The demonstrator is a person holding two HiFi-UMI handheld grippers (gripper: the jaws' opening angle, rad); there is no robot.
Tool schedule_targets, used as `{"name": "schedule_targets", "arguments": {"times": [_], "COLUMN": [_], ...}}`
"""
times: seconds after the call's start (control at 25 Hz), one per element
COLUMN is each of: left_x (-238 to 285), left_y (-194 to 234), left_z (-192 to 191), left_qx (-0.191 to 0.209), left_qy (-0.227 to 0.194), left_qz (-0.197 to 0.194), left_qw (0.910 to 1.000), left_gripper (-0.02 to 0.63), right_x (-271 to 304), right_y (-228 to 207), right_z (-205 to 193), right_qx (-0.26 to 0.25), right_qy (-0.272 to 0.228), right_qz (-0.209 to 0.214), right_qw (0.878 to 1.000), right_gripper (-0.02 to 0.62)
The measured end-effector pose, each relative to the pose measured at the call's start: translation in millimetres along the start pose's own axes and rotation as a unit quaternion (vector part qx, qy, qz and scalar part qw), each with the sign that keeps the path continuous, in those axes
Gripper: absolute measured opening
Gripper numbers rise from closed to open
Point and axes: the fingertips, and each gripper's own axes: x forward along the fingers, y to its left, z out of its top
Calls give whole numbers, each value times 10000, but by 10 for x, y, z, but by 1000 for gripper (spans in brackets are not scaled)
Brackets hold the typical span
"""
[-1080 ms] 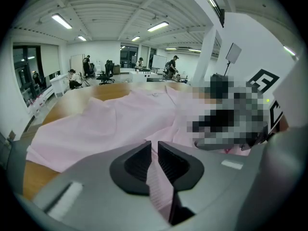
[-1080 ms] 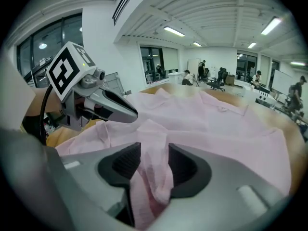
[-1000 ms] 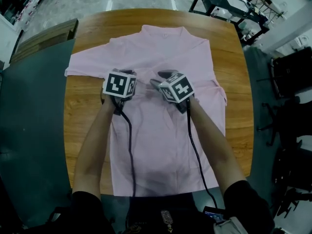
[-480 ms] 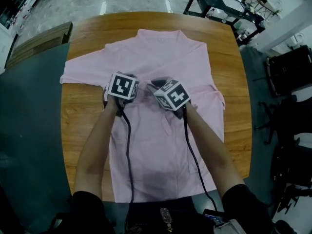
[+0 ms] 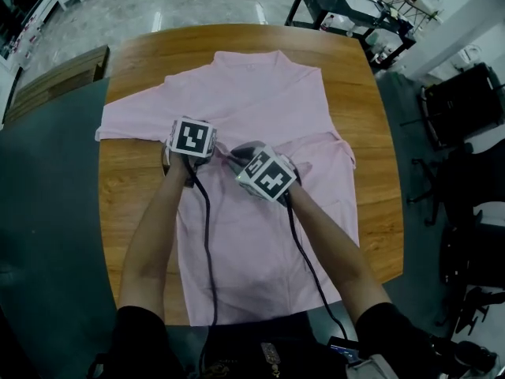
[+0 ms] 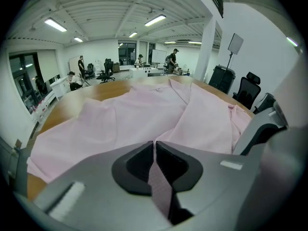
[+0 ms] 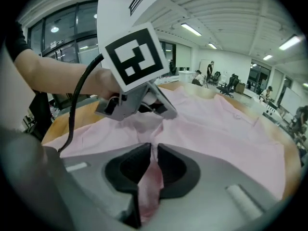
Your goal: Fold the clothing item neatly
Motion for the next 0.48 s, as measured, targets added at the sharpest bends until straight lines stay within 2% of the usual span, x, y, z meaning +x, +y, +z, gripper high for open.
{"name": "schedule_targets", "arguments": {"times": [0.12,0.32,0.48], "left_x": [70,-103,-383], "left_y": [-51,-63,-37], "left_z": [-163,-97,-50], "left_qx": [-223,-248,-300], "left_qy": [217,-22,-286], "left_qz": [-179,-232,-127], "left_qw": [9994,9994,9991], "left_gripper": [35,76,80], "right_x": [103,-32,-258], "right_y": [126,128,133], "right_z": [-95,-141,-116], "right_qx": [150,412,565], "right_qy": [95,30,-123], "right_qz": [226,133,-44], "right_qw": [9996,9991,9983], "right_gripper": [66,66,66]}}
